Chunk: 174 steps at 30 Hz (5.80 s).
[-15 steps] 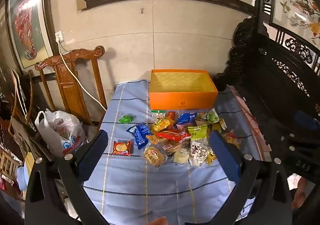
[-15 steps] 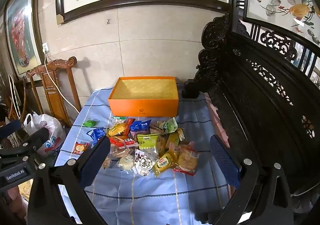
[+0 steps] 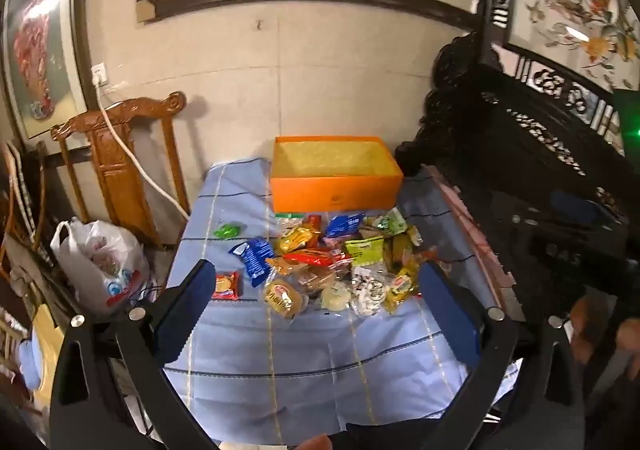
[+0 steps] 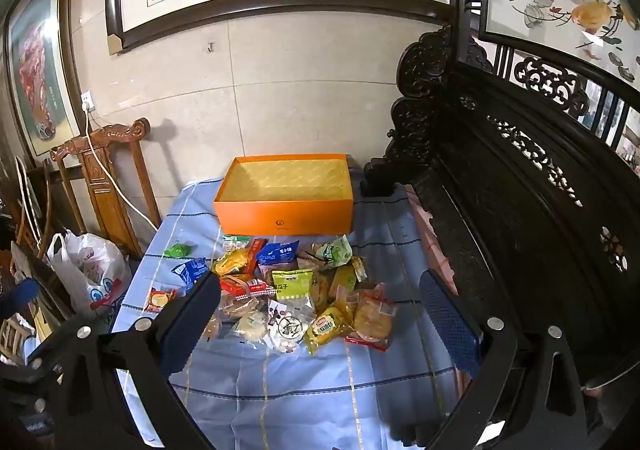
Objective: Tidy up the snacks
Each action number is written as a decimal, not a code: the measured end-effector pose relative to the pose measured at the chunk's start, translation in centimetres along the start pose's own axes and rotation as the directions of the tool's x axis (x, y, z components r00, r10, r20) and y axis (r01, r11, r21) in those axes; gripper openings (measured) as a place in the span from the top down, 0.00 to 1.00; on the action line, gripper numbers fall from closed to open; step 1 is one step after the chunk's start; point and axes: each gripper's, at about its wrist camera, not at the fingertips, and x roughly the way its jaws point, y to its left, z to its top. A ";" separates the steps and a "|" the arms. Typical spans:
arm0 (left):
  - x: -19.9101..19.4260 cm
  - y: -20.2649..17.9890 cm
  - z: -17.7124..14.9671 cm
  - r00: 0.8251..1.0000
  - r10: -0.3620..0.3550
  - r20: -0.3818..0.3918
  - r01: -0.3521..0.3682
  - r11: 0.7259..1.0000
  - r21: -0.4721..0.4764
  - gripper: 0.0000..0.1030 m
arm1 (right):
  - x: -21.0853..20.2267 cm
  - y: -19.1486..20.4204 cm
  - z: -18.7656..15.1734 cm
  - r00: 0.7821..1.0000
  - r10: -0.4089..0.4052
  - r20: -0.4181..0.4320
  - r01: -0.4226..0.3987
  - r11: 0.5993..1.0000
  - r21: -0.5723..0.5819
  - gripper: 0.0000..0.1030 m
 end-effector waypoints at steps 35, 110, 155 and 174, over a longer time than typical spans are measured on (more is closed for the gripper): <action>4.2 2.6 3.1 0.966 0.253 -0.047 -0.254 0.967 -0.024 0.04 | 1.0 0.2 -1.1 1.000 0.012 -0.025 -0.012 1.000 0.001 0.03; 33.9 5.2 -12.7 0.947 0.135 -0.290 -0.138 0.990 0.009 0.49 | 29.7 -10.2 -13.5 0.920 -0.005 -0.392 0.092 0.975 0.204 0.30; 42.2 4.2 17.0 0.998 0.062 0.004 -0.063 0.998 0.020 0.09 | 39.2 -2.7 18.9 0.986 0.128 -0.107 -0.134 0.990 -0.049 0.18; 33.0 19.4 -7.7 0.924 0.291 -0.247 -0.308 0.951 -0.032 0.05 | 30.0 -2.7 -7.9 0.928 0.072 -0.366 -0.052 0.997 0.062 0.18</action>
